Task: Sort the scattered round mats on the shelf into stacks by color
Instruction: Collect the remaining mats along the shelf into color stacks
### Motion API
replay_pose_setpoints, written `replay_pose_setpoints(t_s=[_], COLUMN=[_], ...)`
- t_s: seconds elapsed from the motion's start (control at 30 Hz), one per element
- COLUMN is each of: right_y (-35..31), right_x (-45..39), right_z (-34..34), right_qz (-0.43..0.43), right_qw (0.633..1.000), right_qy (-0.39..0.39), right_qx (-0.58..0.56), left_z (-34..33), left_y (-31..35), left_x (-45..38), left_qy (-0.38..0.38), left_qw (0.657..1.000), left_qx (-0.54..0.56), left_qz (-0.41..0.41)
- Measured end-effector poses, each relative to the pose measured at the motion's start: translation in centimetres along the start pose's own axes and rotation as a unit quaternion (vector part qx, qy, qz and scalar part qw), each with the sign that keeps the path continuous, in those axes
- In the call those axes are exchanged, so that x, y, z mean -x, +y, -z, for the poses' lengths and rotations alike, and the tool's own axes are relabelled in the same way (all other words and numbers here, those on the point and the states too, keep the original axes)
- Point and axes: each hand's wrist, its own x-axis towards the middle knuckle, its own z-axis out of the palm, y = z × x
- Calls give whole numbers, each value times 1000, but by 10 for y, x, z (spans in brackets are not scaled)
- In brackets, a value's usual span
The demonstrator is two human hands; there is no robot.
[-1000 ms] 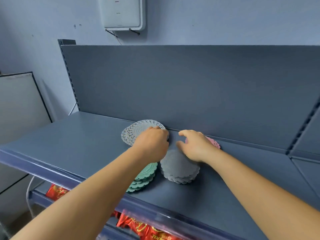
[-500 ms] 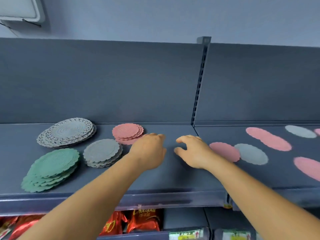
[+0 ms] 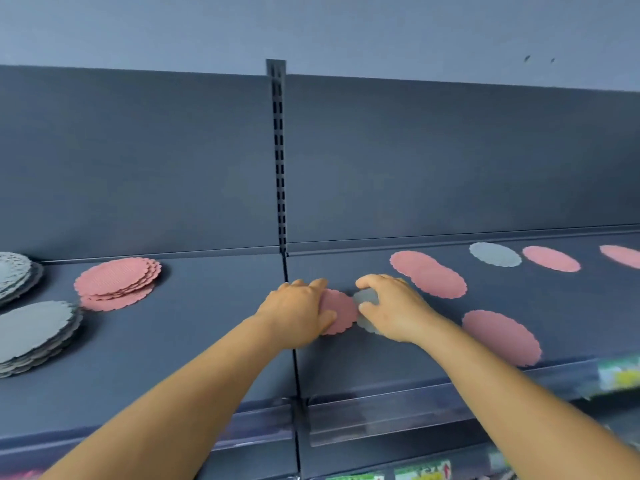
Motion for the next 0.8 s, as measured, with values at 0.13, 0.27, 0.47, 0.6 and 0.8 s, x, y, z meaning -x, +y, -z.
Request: replay_pose_setpoints(t_s=[0.13, 0.27, 0.47, 0.6, 0.8], right_y=[39, 66, 109, 129, 140], right_x=[-13, -23, -35, -40, -50], right_z=[10, 15, 24, 27, 29], right_qz=[7, 17, -45, -87, -169], right_qw=[1000, 1000, 996, 995, 984], right_qy=[-1, 0, 4, 3, 31], right_qx=[-11, -10, 75, 56, 44], left_z=[-3, 3, 10, 14, 6], left_y=[15, 24, 40, 59, 86], left_x=[-15, -20, -32, -42, -67], left_qy=[-32, -18, 81, 133, 128], left_qw=[998, 990, 986, 969, 957], left_qx=[11, 67, 110, 198, 259], left_qz=[50, 119, 96, 59, 17])
